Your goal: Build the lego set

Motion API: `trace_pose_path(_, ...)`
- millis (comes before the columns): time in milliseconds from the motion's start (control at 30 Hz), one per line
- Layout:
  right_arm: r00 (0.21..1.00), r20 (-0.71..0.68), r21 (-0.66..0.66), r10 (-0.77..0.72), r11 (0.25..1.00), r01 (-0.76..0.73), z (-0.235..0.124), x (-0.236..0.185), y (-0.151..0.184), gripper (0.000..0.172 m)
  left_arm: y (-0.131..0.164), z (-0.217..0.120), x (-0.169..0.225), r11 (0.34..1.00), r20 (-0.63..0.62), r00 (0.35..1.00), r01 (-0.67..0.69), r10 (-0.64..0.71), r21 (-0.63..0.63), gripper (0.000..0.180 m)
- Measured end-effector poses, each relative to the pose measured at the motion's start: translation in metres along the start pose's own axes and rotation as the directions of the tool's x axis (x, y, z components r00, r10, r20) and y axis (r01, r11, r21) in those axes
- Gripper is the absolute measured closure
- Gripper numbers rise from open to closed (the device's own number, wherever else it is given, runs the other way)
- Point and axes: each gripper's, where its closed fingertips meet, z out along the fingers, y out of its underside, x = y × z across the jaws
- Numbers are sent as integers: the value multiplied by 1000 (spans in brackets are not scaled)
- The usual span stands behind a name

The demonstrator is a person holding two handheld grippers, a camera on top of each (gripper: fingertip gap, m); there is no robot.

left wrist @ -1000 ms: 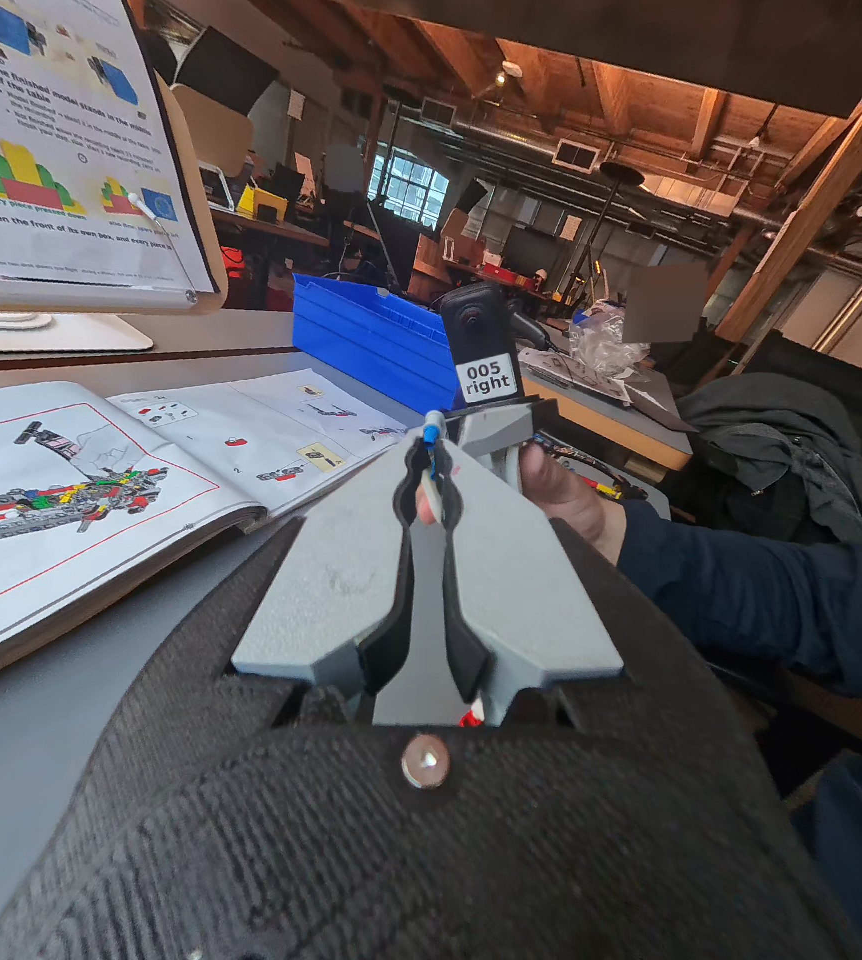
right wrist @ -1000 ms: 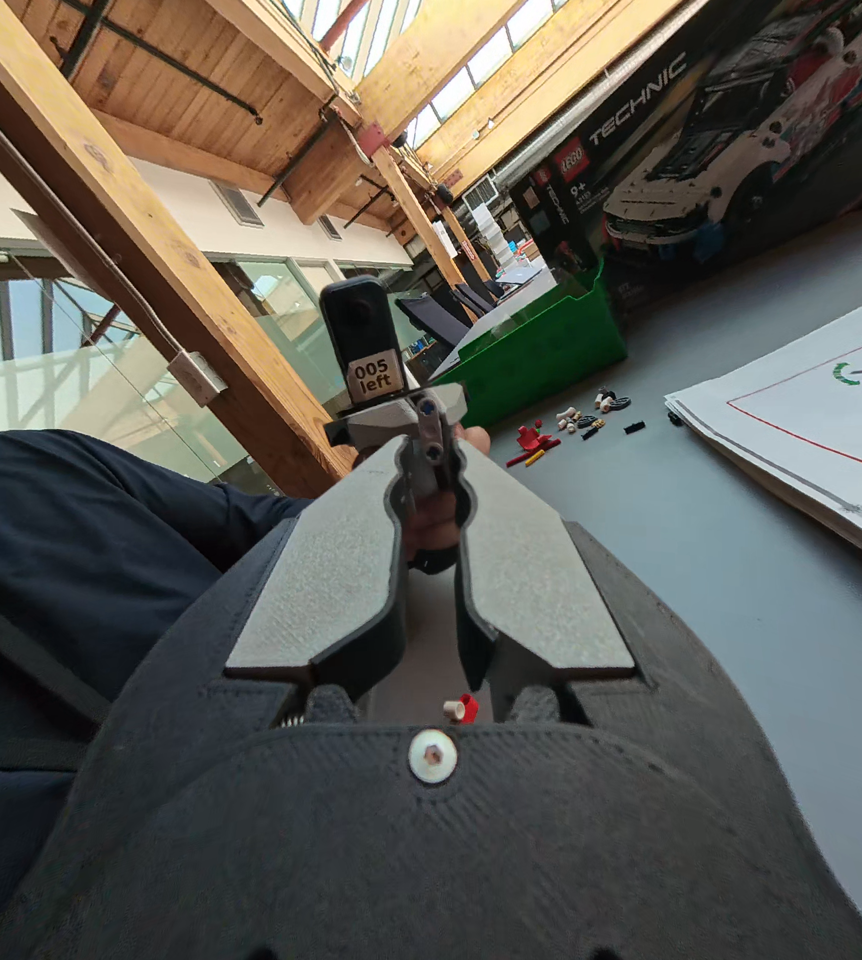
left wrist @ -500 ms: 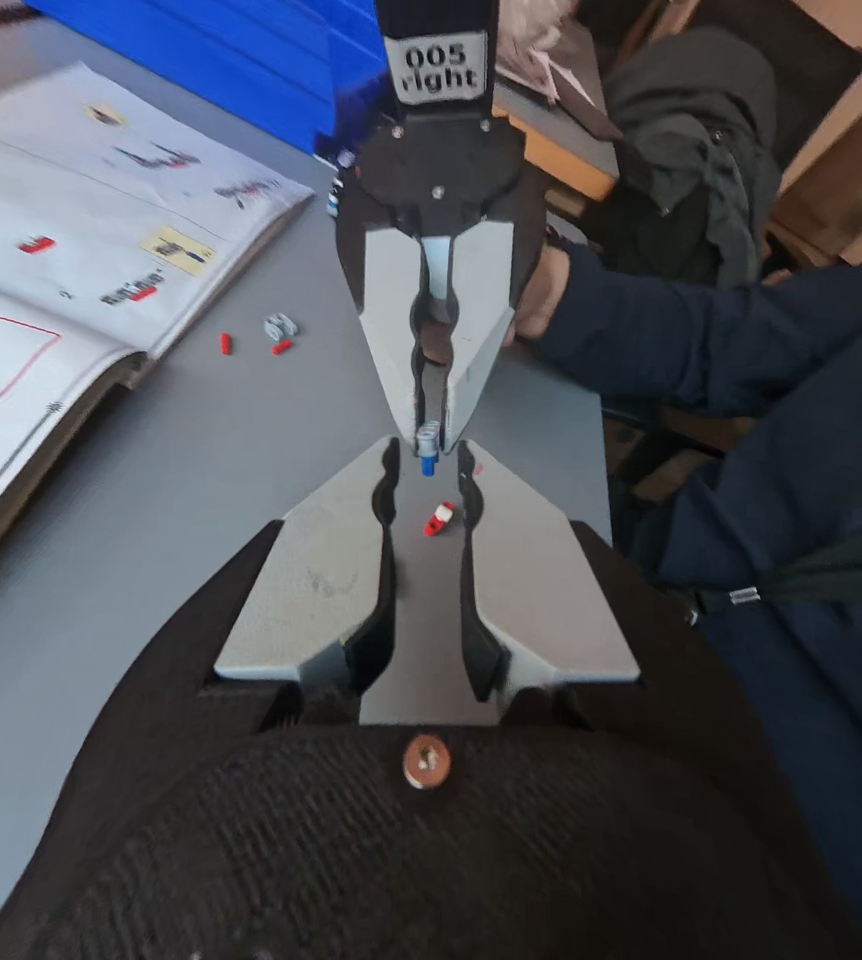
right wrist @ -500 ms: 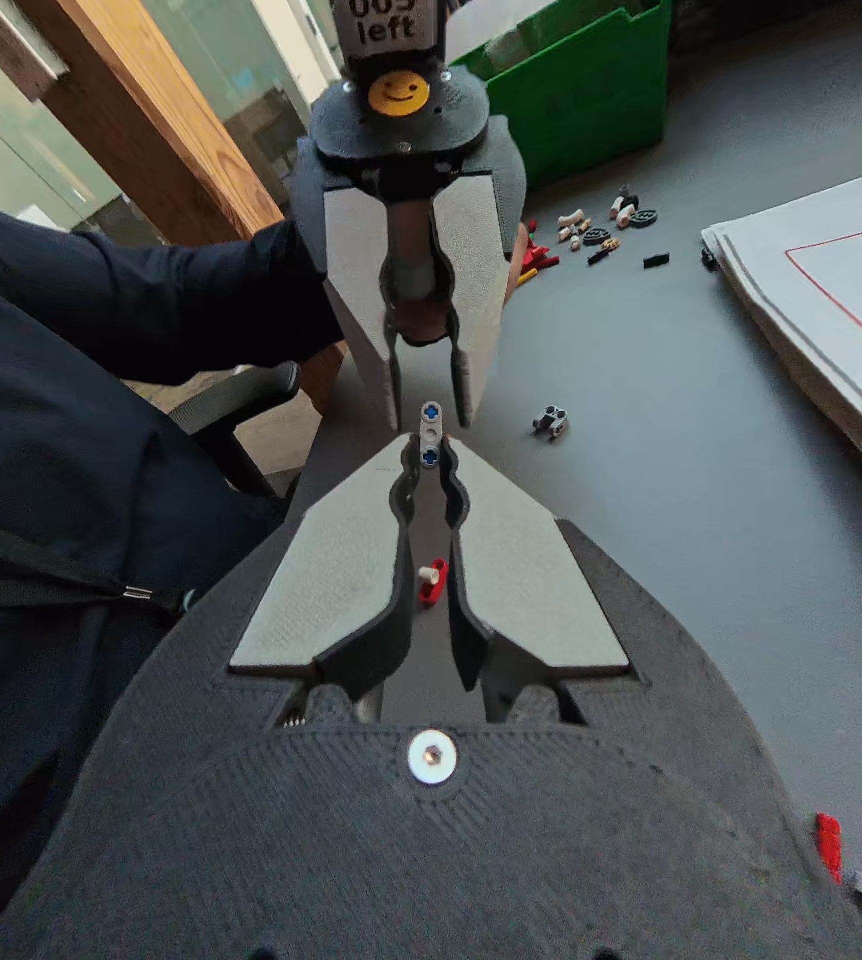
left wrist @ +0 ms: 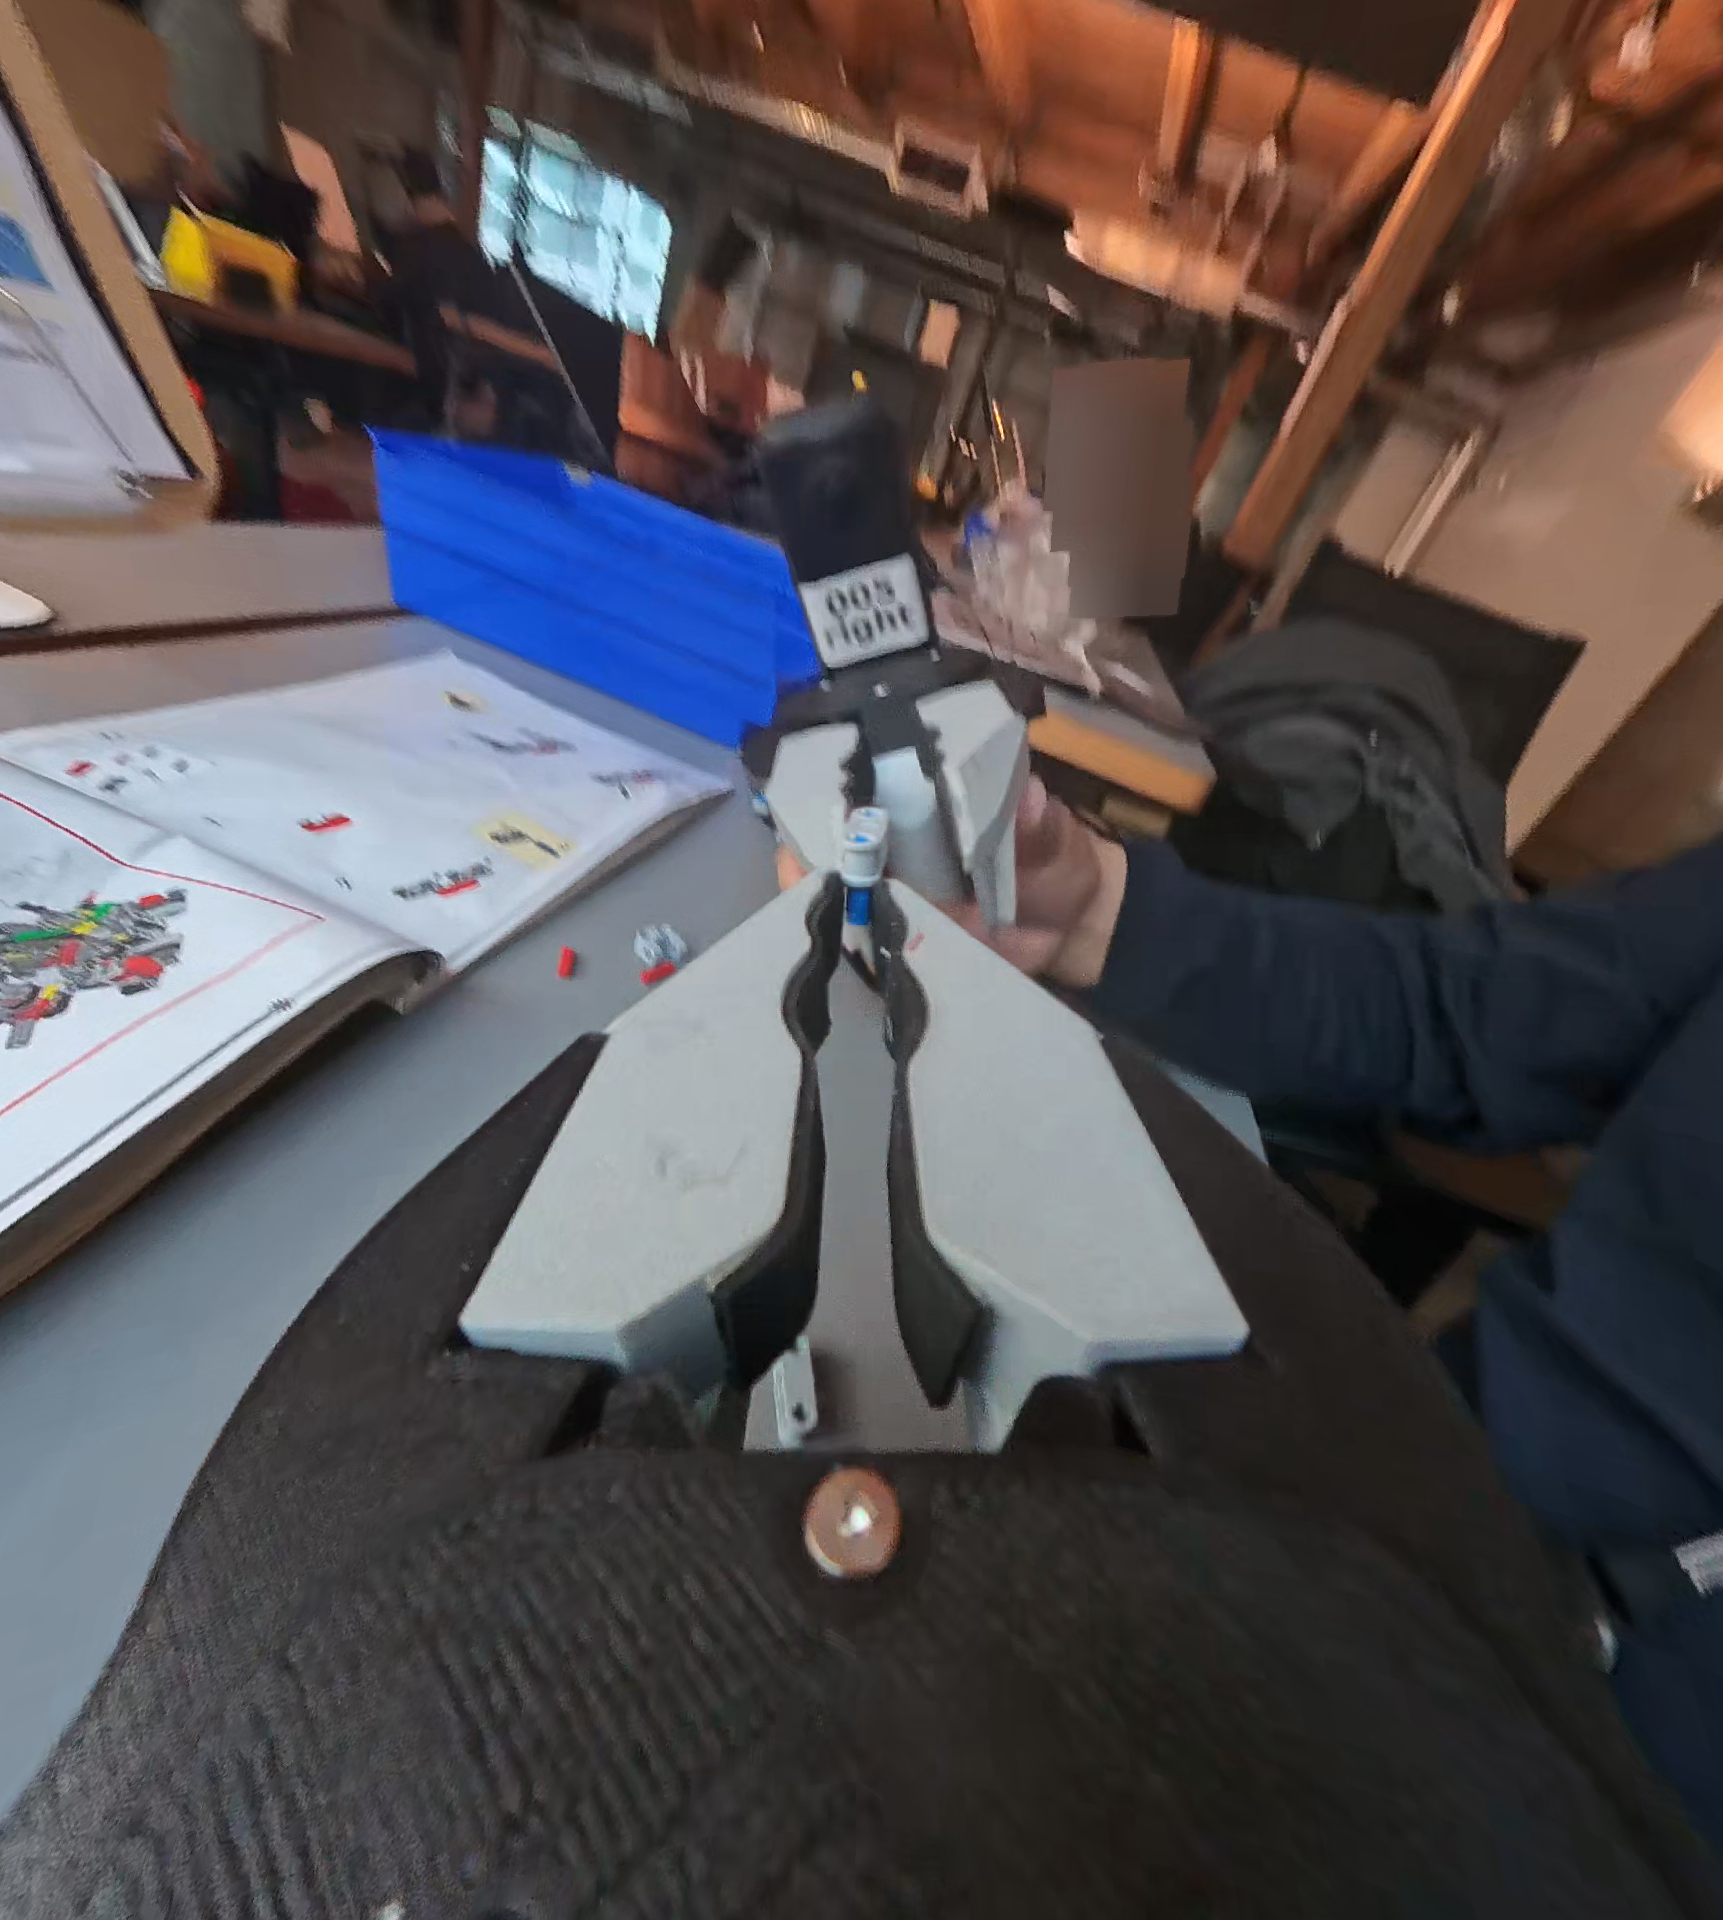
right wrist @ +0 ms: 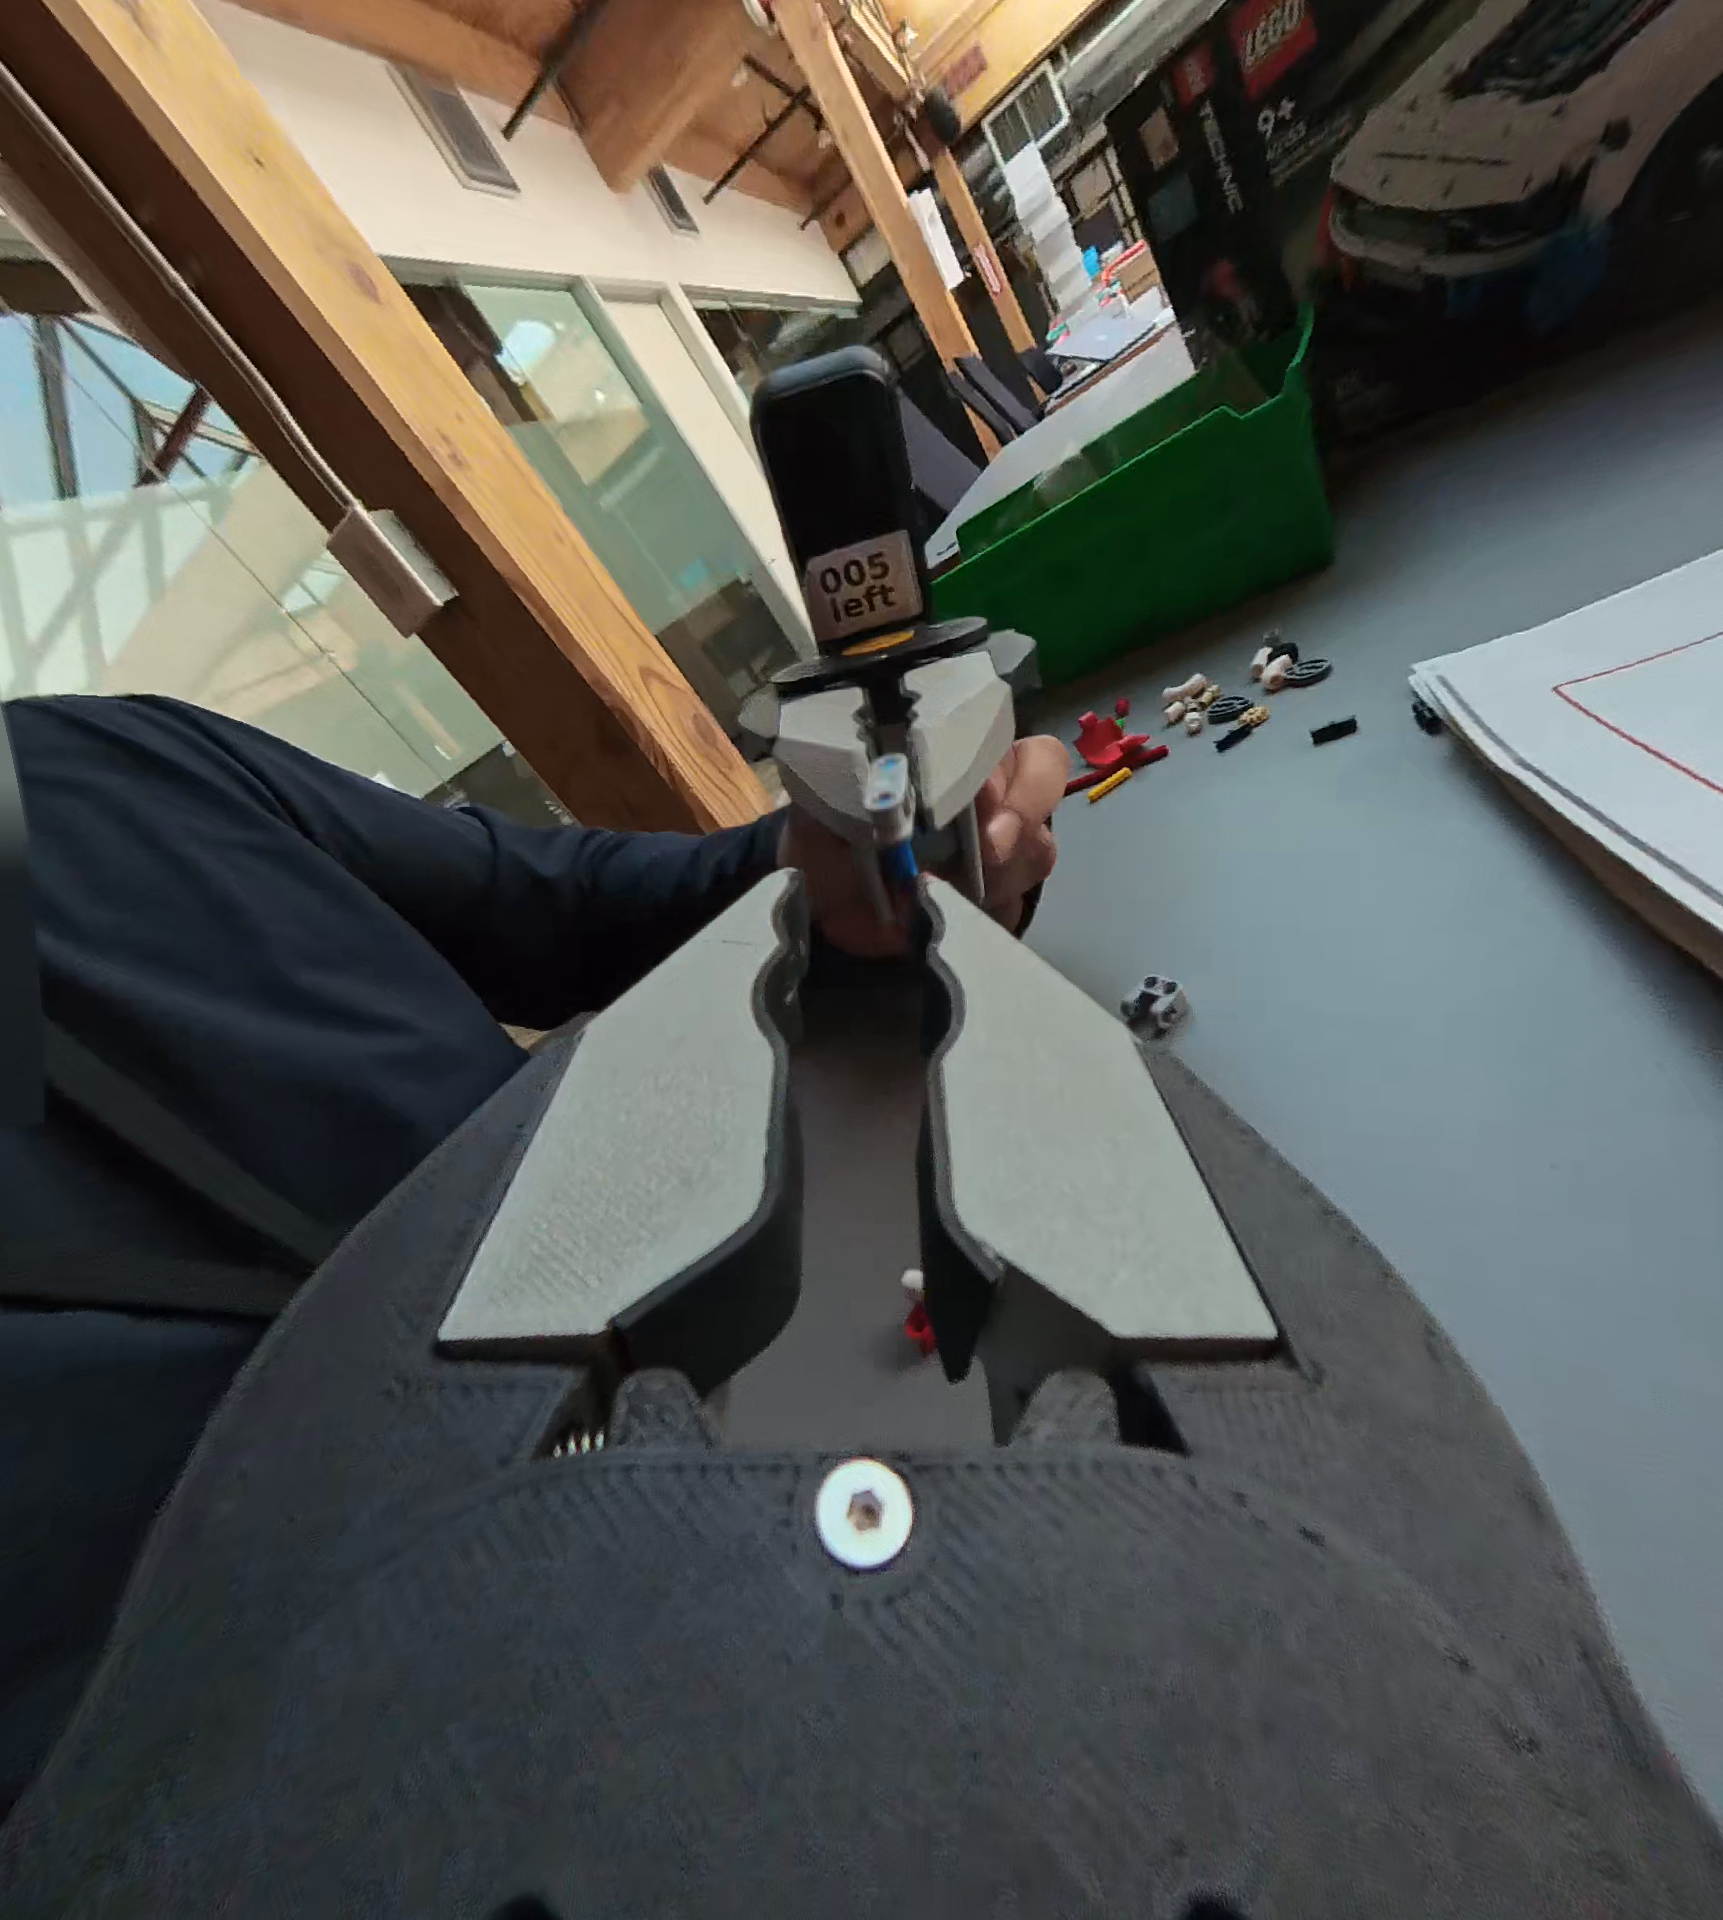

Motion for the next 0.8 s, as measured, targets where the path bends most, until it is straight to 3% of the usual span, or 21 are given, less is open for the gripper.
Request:
trace_pose_path(100, 996, -87, -5, -30, 1000, 30, -1, 13, 3, 162, -12, 1, -8, 994, 49, 998, 26, -32, 109, 177)
trace_pose_path(233, 998, -67, 72, -19, 997, 24, 3, 9, -6, 164, -13, 3, -10, 989, 76, 996, 36, -47, 144, 177)
trace_pose_path(800, 986, -151, 93, -77, 991, 92, -5, 16, -10, 171, -2, 11, -7, 989, 74, 994, 71, -81, 128, 178)
